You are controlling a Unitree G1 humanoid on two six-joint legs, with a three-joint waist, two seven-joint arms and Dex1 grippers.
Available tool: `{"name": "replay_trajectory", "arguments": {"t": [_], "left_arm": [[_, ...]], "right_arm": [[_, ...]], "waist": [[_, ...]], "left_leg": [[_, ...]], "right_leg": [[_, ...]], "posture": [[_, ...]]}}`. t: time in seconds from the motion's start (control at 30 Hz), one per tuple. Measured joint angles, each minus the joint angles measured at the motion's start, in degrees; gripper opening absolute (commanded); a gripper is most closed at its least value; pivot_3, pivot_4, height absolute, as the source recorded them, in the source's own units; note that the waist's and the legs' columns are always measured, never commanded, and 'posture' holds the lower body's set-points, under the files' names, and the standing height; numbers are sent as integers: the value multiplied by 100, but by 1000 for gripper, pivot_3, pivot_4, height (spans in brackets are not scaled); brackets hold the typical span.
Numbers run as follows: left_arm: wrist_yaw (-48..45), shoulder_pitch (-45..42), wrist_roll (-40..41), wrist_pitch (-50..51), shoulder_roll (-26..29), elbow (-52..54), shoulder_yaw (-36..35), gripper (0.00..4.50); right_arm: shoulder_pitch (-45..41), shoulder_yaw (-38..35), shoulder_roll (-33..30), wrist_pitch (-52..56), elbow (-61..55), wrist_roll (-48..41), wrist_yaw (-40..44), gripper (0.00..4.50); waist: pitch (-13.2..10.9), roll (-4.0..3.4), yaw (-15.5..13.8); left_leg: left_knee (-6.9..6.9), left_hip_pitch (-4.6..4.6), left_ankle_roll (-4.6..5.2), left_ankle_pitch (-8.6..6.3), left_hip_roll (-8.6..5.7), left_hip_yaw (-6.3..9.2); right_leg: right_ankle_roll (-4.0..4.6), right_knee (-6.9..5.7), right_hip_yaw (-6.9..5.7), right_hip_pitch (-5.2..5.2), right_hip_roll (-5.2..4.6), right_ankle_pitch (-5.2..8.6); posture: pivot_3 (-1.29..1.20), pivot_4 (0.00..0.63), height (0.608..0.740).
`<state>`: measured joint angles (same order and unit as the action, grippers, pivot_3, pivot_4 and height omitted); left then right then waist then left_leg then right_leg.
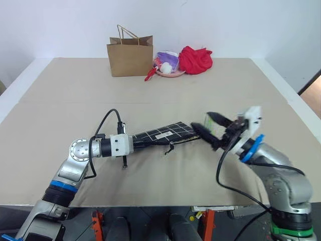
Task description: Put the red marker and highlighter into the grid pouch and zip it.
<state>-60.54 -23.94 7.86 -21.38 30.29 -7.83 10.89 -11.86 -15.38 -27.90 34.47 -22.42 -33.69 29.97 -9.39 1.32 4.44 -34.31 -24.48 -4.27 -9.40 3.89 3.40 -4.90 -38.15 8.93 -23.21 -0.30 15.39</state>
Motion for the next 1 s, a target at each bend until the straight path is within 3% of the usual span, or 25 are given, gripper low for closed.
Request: {"name": "replay_trajectory", "arguments": {"t": [0.1,0.3,0.87,0.97,1.0], "left_arm": [[-2,51,0,-16,21,0,0,0],[-5,74,-2,-94,37,0,0,0],[-91,194,1,-332,255,1,-22,0],[-91,193,0,-342,255,0,-22,0],[-91,192,0,-342,255,0,-22,0]], "right_arm": [[49,-17,99,25,308,597,-798,4486],[86,366,530,195,385,1062,-1515,4486],[-324,975,1436,63,1304,2069,-2518,4486],[-365,1091,1449,-53,1394,2281,-2580,3748],[-383,1177,1450,-66,1398,2343,-2590,3253]], "waist": [[0,0,3],[-1,-2,5],[-2,-4,6],[-2,-4,7],[-2,-4,7]], "left_leg": [[0,0,0,0,0,0],[0,-1,0,0,0,0],[1,-2,0,0,0,-1],[1,-1,0,0,0,-1],[1,0,0,0,0,0]], "right_leg": [[1,0,1,-1,0,0],[1,0,1,-1,-1,0],[2,0,1,-3,-1,0],[3,0,1,-3,-1,-1],[4,0,1,-2,-1,-1]], "posture": [[0,150,740],[0,150,740],[0,150,740],[0,150,740],[0,150,740]]}}
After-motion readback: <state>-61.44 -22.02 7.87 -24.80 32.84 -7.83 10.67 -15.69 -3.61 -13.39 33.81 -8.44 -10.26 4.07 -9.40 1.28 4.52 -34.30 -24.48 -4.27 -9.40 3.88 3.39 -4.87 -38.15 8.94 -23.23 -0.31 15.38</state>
